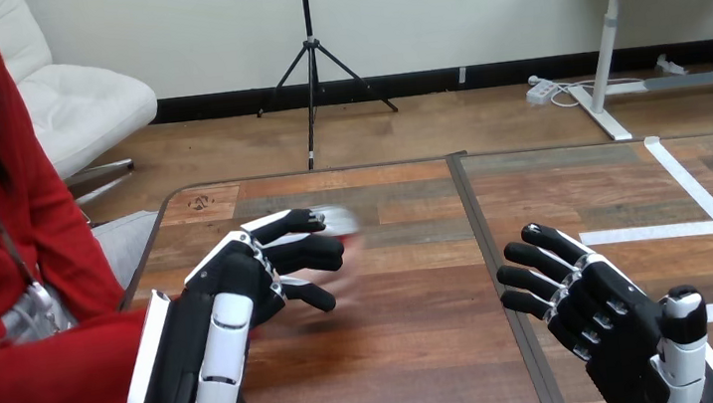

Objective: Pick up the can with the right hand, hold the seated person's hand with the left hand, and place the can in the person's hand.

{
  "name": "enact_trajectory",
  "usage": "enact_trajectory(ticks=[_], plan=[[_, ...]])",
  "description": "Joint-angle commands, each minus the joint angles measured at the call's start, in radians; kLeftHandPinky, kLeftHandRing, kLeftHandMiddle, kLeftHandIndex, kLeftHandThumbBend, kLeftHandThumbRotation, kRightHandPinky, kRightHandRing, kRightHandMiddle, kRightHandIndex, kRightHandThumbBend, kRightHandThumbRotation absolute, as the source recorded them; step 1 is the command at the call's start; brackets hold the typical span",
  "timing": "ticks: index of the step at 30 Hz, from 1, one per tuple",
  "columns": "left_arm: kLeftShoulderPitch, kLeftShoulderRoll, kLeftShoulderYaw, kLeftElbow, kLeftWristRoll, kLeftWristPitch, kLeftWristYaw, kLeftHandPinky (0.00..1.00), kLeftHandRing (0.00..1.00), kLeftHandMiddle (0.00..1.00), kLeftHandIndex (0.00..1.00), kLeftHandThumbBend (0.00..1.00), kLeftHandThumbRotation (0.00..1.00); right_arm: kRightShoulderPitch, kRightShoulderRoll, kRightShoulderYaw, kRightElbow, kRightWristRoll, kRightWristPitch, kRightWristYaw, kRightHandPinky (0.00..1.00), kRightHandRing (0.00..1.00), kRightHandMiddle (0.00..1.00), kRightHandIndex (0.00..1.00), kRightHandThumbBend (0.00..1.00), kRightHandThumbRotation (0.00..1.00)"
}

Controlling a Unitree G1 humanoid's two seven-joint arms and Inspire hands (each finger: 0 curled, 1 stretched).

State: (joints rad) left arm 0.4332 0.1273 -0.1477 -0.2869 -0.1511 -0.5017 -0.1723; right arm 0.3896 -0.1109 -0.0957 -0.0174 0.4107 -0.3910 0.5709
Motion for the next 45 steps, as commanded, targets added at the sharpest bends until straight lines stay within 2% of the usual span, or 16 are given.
enact_trajectory(ticks=[1,12,28,45], plan=[[-0.052,-0.036,-0.003,0.002,-0.025,-0.014,-0.006,0.5,0.64,0.64,0.68,0.45,1.0,-0.034,-0.001,-0.014,-0.01,0.03,-0.016,0.014,0.82,0.83,0.85,0.85,1.0,1.0],[-0.051,-0.025,-0.005,-0.008,-0.022,0.016,-0.013,0.52,0.68,0.66,0.7,0.47,1.0,-0.04,-0.007,-0.017,-0.012,0.032,-0.011,0.014,0.81,0.83,0.84,0.85,1.0,1.0],[-0.059,-0.001,0.007,-0.021,0.009,0.058,-0.026,0.56,0.71,0.69,0.71,0.49,1.0,-0.042,-0.014,-0.014,-0.013,-0.014,-0.025,-0.005,0.8,0.82,0.84,0.84,1.0,1.0],[-0.074,-0.01,0.013,-0.017,0.021,0.057,-0.035,0.56,0.71,0.69,0.72,0.44,1.0,-0.038,-0.015,-0.019,-0.012,-0.015,-0.028,-0.007,0.8,0.8,0.83,0.83,1.0,1.0]])
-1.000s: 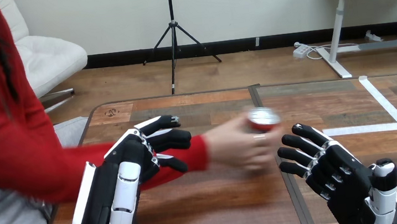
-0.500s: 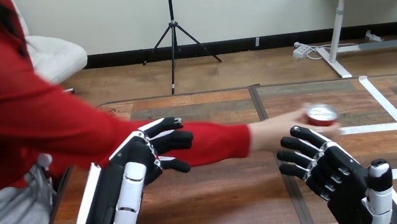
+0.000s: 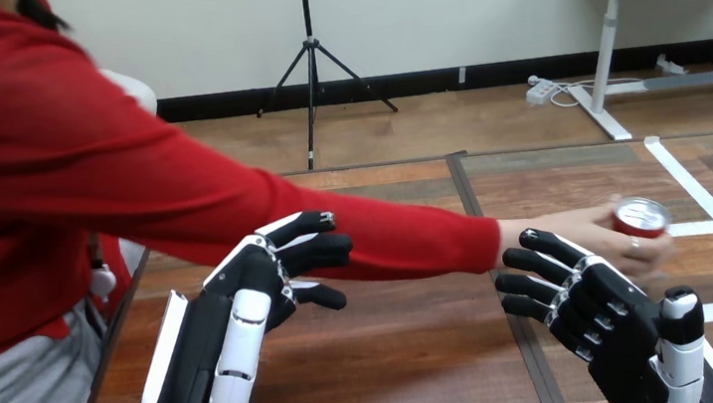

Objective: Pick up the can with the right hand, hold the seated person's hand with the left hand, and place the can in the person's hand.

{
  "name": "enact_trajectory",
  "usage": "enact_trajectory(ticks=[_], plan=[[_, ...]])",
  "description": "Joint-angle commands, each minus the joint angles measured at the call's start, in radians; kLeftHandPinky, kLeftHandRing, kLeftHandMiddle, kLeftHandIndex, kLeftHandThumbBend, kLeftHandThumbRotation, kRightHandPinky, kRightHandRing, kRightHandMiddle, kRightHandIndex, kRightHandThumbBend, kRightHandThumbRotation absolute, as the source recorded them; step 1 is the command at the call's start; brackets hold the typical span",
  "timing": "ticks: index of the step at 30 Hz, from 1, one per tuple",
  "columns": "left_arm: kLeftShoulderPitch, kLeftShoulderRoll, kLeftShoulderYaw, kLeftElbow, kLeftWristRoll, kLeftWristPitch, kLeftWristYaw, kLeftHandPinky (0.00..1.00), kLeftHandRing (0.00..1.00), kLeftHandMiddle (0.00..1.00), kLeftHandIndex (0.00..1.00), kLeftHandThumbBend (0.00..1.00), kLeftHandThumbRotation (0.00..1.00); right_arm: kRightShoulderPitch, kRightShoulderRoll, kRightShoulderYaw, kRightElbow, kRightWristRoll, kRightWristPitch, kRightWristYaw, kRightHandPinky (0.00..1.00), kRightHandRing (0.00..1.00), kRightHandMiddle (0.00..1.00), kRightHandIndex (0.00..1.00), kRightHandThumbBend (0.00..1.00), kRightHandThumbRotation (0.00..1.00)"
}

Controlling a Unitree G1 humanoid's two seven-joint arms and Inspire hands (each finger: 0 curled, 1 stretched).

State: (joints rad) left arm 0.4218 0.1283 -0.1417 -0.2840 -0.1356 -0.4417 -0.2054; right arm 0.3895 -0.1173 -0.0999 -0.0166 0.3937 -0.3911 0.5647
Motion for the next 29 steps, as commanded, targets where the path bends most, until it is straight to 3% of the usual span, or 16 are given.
enact_trajectory(ticks=[1,29], plan=[[-0.062,-0.012,0.007,-0.021,0.006,-0.001,-0.001,0.56,0.71,0.69,0.72,0.44,1.0,-0.038,-0.009,-0.015,-0.014,0.003,-0.027,0.001,0.8,0.8,0.83,0.83,1.0,1.0],[-0.039,-0.015,0.002,-0.063,-0.016,0.032,-0.006,0.57,0.7,0.69,0.73,0.44,1.0,-0.034,-0.015,-0.011,-0.016,-0.011,-0.023,-0.002,0.79,0.8,0.82,0.83,1.0,1.0]])
